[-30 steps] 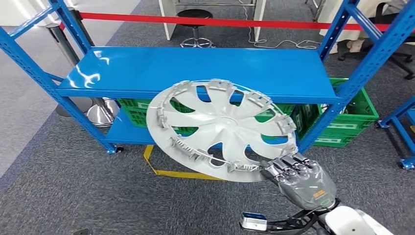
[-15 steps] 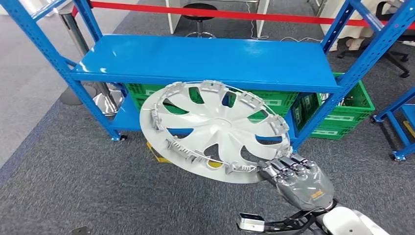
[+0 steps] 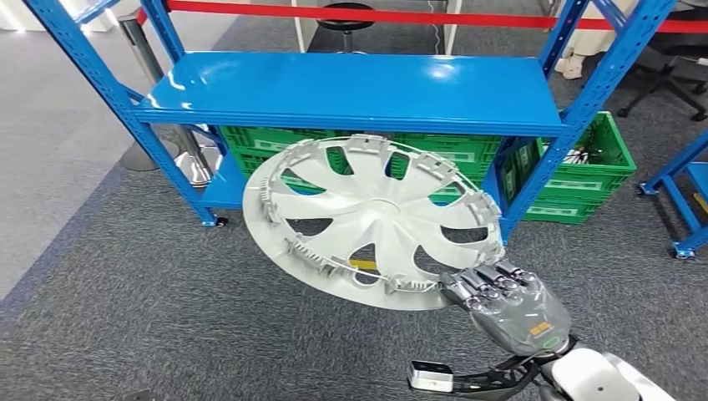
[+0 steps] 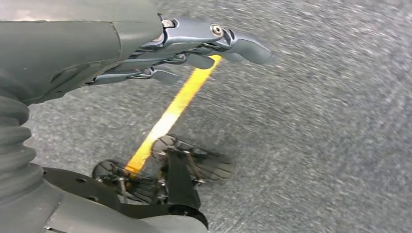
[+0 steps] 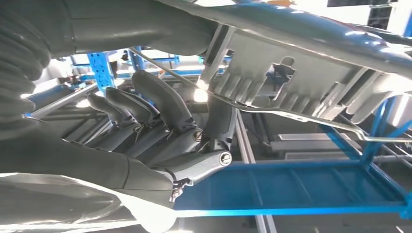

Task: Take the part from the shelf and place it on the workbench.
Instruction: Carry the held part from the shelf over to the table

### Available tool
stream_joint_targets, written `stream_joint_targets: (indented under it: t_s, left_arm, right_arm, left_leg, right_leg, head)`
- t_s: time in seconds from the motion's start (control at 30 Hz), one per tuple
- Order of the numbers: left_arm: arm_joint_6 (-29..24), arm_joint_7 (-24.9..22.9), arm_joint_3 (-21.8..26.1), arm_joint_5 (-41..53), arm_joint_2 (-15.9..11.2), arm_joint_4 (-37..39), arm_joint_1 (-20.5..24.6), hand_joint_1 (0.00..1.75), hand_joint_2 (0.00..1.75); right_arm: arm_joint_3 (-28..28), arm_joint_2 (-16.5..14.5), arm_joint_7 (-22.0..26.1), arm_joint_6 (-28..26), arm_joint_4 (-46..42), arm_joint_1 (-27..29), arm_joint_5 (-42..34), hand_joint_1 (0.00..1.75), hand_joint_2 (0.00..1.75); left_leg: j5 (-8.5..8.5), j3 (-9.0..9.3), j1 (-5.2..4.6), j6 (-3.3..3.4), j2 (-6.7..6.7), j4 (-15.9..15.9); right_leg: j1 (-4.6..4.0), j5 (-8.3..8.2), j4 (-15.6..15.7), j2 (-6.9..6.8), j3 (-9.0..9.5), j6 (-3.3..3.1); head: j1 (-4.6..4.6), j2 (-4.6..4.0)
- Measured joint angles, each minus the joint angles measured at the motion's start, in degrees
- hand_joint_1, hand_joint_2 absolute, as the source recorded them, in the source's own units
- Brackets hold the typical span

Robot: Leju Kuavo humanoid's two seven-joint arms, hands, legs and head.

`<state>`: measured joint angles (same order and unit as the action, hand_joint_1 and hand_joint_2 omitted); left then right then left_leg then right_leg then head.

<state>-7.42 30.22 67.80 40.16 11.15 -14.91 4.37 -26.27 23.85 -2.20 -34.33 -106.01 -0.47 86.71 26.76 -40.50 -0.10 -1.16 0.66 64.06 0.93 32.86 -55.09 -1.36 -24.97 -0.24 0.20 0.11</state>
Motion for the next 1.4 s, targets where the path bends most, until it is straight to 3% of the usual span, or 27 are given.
stream_joint_targets:
  t_s: [0.07, 0.1, 0.13, 0.2, 0.27, 0.33, 0.4, 0.47, 0.53, 0.6, 0.63, 0.7, 0.73, 0.77, 0.83, 0.9, 0.97, 1.03, 1.1, 1.13, 1.2, 1.27, 1.3, 1.33, 1.4]
  left_arm:
    - [0.08, -0.09, 0.00, 0.01, -0.01, 0.00, -0.07, 0.00, 1.75]
    - [0.19, -0.18, 0.00, 0.03, -0.02, 0.00, -0.10, 0.00, 1.75]
    - [0.29, -0.29, 0.00, 0.05, -0.04, 0.00, -0.14, 0.00, 1.75]
    - [0.43, -0.47, 0.01, 0.09, -0.15, 0.00, -0.23, 0.00, 1.75]
    - [0.45, -0.58, 0.02, 0.12, -0.34, 0.00, -0.27, 0.00, 1.75]
    - [0.43, -0.66, 0.02, 0.19, -0.48, 0.00, -0.31, 0.00, 1.75]
    - [0.27, -0.67, 0.02, 0.24, -0.54, 0.00, -0.37, 0.00, 1.75]
    - [0.01, -0.66, 0.02, 0.24, -0.56, 0.00, -0.30, 0.00, 1.75]
    - [-0.22, -0.78, 0.02, 0.20, -0.48, 0.00, -0.21, 0.00, 1.75]
    - [-0.40, -0.94, 0.05, 0.13, -0.41, 0.00, -0.26, 0.00, 1.75]
    - [-0.48, -0.98, 0.08, 0.11, -0.40, 0.00, -0.30, 0.00, 1.75]
    - [-0.57, -1.00, 0.14, 0.07, -0.40, 0.00, -0.38, 0.00, 1.75]
    - [-0.58, -1.00, 0.19, 0.06, -0.41, 0.00, -0.37, 0.00, 1.75]
    - [-0.60, -1.01, 0.26, 0.05, -0.42, 0.00, -0.31, 0.00, 1.75]
    - [-0.63, -1.03, 0.46, 0.04, -0.44, 0.00, -0.28, 0.00, 1.75]
    - [-0.70, -1.07, 0.67, 0.01, -0.48, 0.00, -0.59, 0.00, 1.75]
    - [-0.76, -1.04, 0.86, -0.12, -0.49, 0.00, -0.94, 0.00, 1.75]
    - [-0.78, -1.00, 1.02, -0.36, -0.48, 0.00, -0.93, 0.00, 1.75]
    - [-0.78, -1.01, 1.13, -0.52, -0.50, 0.00, -0.87, 0.00, 1.75]
    - [-0.78, -1.04, 1.21, -0.56, -0.55, 0.00, -0.91, 0.00, 1.75]
    - [-0.78, -1.10, 1.39, -0.65, -0.78, 0.00, -1.05, 0.00, 1.75]
    - [-0.69, -1.13, 1.50, -0.86, -1.02, 0.00, -1.02, 0.00, 1.75]
    - [-0.63, -1.14, 1.54, -0.98, -1.10, 0.00, -0.95, 0.00, 1.75]
    - [-0.57, -1.14, 1.62, -1.10, -1.20, 0.00, -0.92, 0.00, 1.75]
    - [-0.52, -1.16, 1.98, -1.28, -1.48, 0.00, -1.05, 0.00, 1.75]
  right_arm:
    - [-0.16, 0.02, -0.03, 0.03, 0.07, -0.17, 0.01, 1.75, 1.75]
    - [-0.26, 0.02, -0.03, 0.04, 0.12, -0.24, 0.04, 1.75, 1.75]
    - [-0.36, 0.02, -0.03, 0.05, 0.16, -0.32, 0.08, 1.75, 1.75]
    - [-0.57, 0.02, -0.03, 0.06, 0.20, -0.48, 0.14, 1.75, 1.75]
    - [-0.81, 0.02, -0.03, 0.06, 0.27, -0.61, 0.14, 1.75, 1.75]
    - [-1.06, 0.02, -0.05, 0.06, 0.39, -0.81, 0.09, 1.75, 1.75]
    - [-1.33, 0.02, -0.09, 0.04, 0.45, -1.17, -0.05, 1.75, 1.75]
    - [-1.57, 0.02, -0.13, 0.01, 0.55, -1.52, -0.30, 1.75, 1.75]
    - [-1.88, 0.02, -0.14, 0.03, 0.81, -1.66, -0.57, 1.75, 1.75]
    - [-2.27, 0.02, -0.09, 0.08, 1.19, -1.70, -0.78, 1.75, 1.75]
    - [-2.42, 0.02, -0.07, 0.10, 1.38, -1.73, -0.84, 1.75, 1.75]
    - [-2.66, 0.02, -0.05, 0.12, 1.71, -1.82, -0.91, 1.75, 1.75]
    - [-2.77, 0.02, -0.04, 0.13, 1.86, -1.94, -0.96, 1.75, 1.75]
    - [-2.87, 0.02, -0.04, 0.13, 1.99, -2.13, -1.04, 1.75, 1.75]
    - [-3.08, 0.02, 0.01, 0.13, 2.22, -2.57, -1.27, 1.75, 1.75]
    - [-3.36, 0.01, 0.12, 0.12, 2.35, -2.98, -1.42, 1.75, 1.75]
    - [-3.70, -0.08, 0.24, 0.13, 2.54, -3.32, -1.48, 1.75, 1.75]
    - [-4.09, -0.26, 0.33, 0.14, 2.86, -3.62, -1.53, 1.75, 1.75]
    - [-4.60, -0.58, 0.40, 0.16, 3.34, -4.16, -1.56, 1.75, 1.75]
    - [-4.87, -0.79, 0.43, 0.17, 3.62, -4.50, -1.60, 1.75, 1.75]
    - [-5.40, -1.30, 0.51, 0.17, 4.14, -5.20, -1.67, 1.75, 1.75]
    - [-5.85, -1.80, 0.68, 0.17, 4.55, -5.97, -1.74, 1.75, 1.75]
    - [-6.10, -2.00, 0.80, 0.19, 4.73, -6.37, -1.79, 1.75, 1.75]
    - [-6.38, -2.19, 0.94, 0.21, 4.93, -6.78, -1.82, 1.75, 1.75]
    - [-7.01, -2.68, 1.14, 0.27, 5.36, -7.62, -1.90, 1.75, 1.75]
  left_leg:
    - [4.21, -1.33, 0.11, -0.39, -0.07, 7.10]
    - [4.72, -1.33, 0.13, -0.42, -0.14, 9.15]
    - [4.12, -0.52, 0.12, -0.30, -0.26, 9.14]
    - [1.05, 3.28, -0.10, 0.47, -1.24, 3.38]
    - [-0.75, 6.43, -0.76, 1.66, -3.36, -2.32]
    - [-0.71, 6.85, -1.33, 2.47, -4.18, -3.78]
    - [-0.64, 6.93, -1.14, 3.00, -3.06, -5.07]
    - [-0.76, 7.17, -0.66, 3.65, -1.83, -6.40]
    - [-1.07, 6.90, -0.50, 4.00, -0.57, -6.67]
    - [-1.20, 6.70, -0.48, 3.99, 0.88, -6.58]
    - [-1.24, 6.68, -0.46, 3.93, 1.62, -6.47]
    - [-1.21, 6.58, -0.35, 3.72, 3.18, -6.00]
    - [-1.19, 6.35, -0.37, 3.49, 3.91, -5.65]
    - [-1.23, 5.90, -0.39, 3.18, 4.62, -5.20]
    - [-1.70, 4.65, -0.31, 2.33, 5.87, -4.66]
    - [-2.13, 3.76, -0.16, 1.54, 6.63, -4.41]
    - [-0.78, 2.76, -0.28, 0.84, 4.57, -2.40]
    - [2.51, 0.31, -0.20, 0.22, 1.36, 3.43]
    - [4.85, -2.02, 0.15, -0.20, 0.17, 9.40]
    - [4.69, -2.16, 0.30, -0.32, -0.04, 10.19]
    - [1.71, 0.51, 0.48, -0.32, -0.83, 5.58]
    - [-0.63, 4.08, 0.09, 0.06, -3.11, -1.45]
    - [-0.99, 5.00, -0.16, 0.43, -3.97, -3.52]
    - [-0.79, 5.17, -0.42, 0.82, -4.26, -4.26]
    - [-1.00, 4.95, -0.43, 1.75, -3.16, -4.57]
  right_leg:
    - [-0.15, -0.44, -0.13, -0.95, -0.49, -0.11]
    - [-0.24, -0.57, -0.27, -1.47, -0.57, -0.11]
    - [-0.33, -0.63, -0.48, -2.00, -0.64, -0.09]
    - [-0.56, -0.50, -0.92, -3.08, -0.59, 0.06]
    - [-0.92, -0.27, -1.27, -4.19, -0.81, 0.40]
    - [-1.13, -0.24, -1.39, -5.36, -1.00, 0.79]
    - [-1.13, 0.14, -1.53, -5.75, -1.17, 1.24]
    - [-0.97, 2.10, -4.23, -3.02, -2.74, 1.64]
    - [-0.63, 5.31, -11.48, 0.29, -6.53, 1.95]
    - [-0.39, 6.55, -17.62, 1.17, -9.98, 2.29]
    - [-0.30, 5.57, -17.88, 1.26, -10.45, 2.43]
    - [0.02, 1.02, -12.53, 2.02, -8.70, 2.69]
    - [0.24, -0.81, -9.20, 3.43, -7.45, 2.82]
    - [0.49, -1.83, -6.19, 4.75, -6.33, 2.90]
    - [0.59, -1.69, -4.12, 6.27, -5.56, 2.72]
    - [0.57, -1.83, -3.86, 5.02, -5.53, 2.10]
    - [0.73, -2.18, -3.60, 3.43, -5.46, 1.39]
    - [0.68, -2.28, -3.51, 1.66, -5.38, 0.98]
    - [0.57, -2.26, -3.52, -0.14, -5.40, 0.89]
    - [0.55, -2.25, -3.52, -0.98, -5.41, 0.88]
    - [0.57, -2.19, -3.53, -2.46, -5.34, 0.95]
    - [0.36, -2.02, -3.55, -3.64, -5.27, 1.29]
    - [0.18, -1.94, -3.53, -4.17, -5.24, 1.55]
    - [0.01, -1.86, -3.47, -4.69, -5.19, 1.84]
    - [-0.02, -1.70, -3.25, -5.52, -5.00, 2.47]
  head:
    - [-0.05, 0.00]
    - [-0.06, 0.00]
    - [-0.07, 0.00]
    - [-0.08, 0.00]
    - [-0.03, 0.00]
    - [-0.02, 0.00]
    - [-0.02, 0.00]
    - [0.20, 0.00]
    - [0.39, 0.00]
    - [0.38, 0.00]
    - [0.38, 0.00]
    - [0.40, 0.00]
    - [0.40, 0.00]
    - [0.38, 0.00]
    - [0.32, 0.00]
    - [0.31, 0.00]
    - [-0.04, 0.00]
    - [-0.45, 0.00]
    - [-0.50, 0.00]
    - [-0.51, 0.00]
    - [-0.50, 0.00]
    - [-0.54, 0.00]
    - [-0.55, 0.00]
    - [-0.56, 0.00]
    - [-0.57, 0.00]
